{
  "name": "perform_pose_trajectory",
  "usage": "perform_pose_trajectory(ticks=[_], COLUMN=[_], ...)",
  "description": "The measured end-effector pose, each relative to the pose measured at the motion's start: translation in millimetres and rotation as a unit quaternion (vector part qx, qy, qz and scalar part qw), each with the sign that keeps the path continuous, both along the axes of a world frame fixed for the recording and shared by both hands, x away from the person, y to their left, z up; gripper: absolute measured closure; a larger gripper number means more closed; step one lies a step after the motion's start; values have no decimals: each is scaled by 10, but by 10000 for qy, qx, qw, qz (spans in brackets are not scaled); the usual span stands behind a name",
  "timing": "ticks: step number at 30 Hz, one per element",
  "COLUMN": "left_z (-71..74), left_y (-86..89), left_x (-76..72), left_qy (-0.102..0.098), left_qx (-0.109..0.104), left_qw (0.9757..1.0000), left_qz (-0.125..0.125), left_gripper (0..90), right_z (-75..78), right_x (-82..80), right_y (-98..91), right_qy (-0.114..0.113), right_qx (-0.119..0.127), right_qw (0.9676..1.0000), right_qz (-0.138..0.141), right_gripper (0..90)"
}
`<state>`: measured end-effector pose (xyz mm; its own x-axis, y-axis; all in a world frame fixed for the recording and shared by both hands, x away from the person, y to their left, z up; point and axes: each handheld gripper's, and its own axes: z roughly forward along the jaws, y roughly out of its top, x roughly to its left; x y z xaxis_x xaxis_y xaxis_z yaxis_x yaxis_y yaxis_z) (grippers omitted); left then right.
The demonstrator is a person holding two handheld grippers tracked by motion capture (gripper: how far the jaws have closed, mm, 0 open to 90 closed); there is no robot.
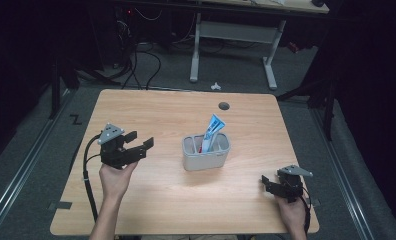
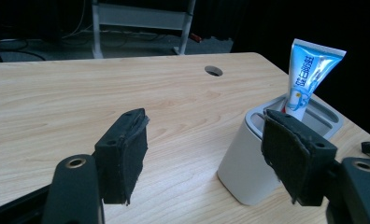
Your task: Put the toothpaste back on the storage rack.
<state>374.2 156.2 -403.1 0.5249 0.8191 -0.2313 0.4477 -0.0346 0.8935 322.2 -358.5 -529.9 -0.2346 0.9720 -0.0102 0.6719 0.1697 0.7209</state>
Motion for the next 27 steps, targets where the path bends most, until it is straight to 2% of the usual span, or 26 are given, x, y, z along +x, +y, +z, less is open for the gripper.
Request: perform_pose_trajectory(ticks=[6,14,18,23,27], left_z=[-24,-73,-94,-94,-112], left_y=[113,222,271,347,386], left_x=[-29,-70,-97,-134,-171], left_qy=[18,62,73,73,60], left_qx=[-92,-81,-87,-255,-225], left_qw=[9999,9997,9996,9993,9994], left_qz=[114,223,249,245,260], left_gripper=[319,318,316,306,302], right_z=[0,0,0,0,0], right_x=[0,0,0,0,0], right_y=[0,0,0,0,1], right_qy=[1,-1,0,1,0], right_qx=[2,1,-1,3,2], right_qw=[10000,10000,10000,10000,10000], right_qz=[0,-1,0,-1,0], right_gripper=[308,307,307,307,307])
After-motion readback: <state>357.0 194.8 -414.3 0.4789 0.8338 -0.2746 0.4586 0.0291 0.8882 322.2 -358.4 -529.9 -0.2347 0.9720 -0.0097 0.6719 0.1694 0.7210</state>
